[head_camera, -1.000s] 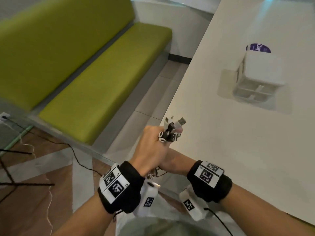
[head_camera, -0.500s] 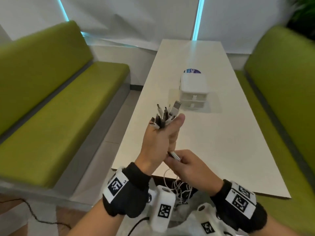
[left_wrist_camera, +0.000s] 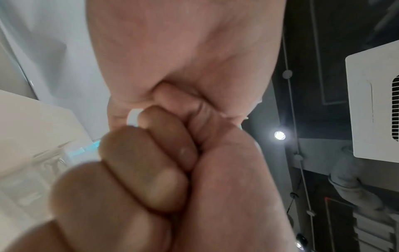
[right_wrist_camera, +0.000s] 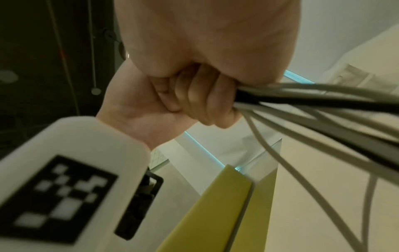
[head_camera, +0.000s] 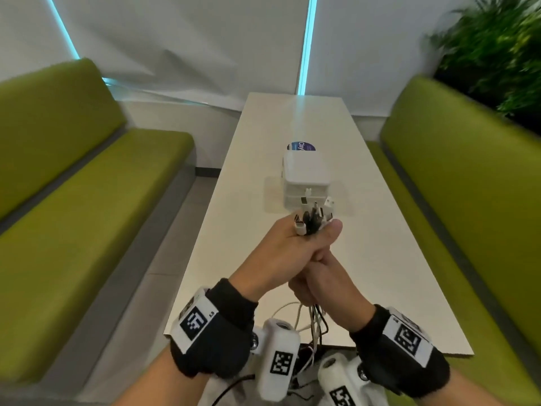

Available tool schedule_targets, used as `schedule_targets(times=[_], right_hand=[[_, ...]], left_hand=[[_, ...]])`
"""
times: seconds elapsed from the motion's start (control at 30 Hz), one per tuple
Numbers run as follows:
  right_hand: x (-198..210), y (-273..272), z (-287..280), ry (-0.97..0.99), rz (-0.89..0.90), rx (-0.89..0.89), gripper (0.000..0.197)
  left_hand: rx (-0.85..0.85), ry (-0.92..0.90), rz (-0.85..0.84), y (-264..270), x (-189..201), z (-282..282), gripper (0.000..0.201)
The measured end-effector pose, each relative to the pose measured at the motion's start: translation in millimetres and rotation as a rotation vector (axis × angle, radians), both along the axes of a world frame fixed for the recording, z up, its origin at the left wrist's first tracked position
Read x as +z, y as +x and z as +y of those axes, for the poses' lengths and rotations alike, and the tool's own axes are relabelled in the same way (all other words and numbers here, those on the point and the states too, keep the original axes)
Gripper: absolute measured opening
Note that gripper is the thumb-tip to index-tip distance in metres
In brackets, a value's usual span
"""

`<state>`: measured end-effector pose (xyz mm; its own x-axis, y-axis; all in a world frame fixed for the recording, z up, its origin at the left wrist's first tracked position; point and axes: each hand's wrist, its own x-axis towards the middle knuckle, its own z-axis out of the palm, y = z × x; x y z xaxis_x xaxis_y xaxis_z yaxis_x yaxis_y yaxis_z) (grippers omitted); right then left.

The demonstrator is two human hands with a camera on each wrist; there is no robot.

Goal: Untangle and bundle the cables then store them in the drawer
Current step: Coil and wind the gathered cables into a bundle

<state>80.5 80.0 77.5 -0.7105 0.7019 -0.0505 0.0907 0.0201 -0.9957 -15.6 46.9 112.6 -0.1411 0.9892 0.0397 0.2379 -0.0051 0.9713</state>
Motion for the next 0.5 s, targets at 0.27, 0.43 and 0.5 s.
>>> schedule_targets(times=[0.27,0.43,0.5], right_hand=[[11.2,9.4,14.0,-0.047,0.087,-0.209,0.041],[20.2,4.6,17.8,-0.061,0.166,-0.254,0.047],[19.1,10.7,22.8,-0.033,0.167,-0.298,0.045]], left_hand=[[-0.210,-0.038,-0.086,-17.0,-39.3,-10.7,0.071],[-0.182,0.060,-0.179,9.5,-67.1,-12.6,0.039],[-0.134,0.079,-0.238,19.0,-69.1,-7.0,0.027]])
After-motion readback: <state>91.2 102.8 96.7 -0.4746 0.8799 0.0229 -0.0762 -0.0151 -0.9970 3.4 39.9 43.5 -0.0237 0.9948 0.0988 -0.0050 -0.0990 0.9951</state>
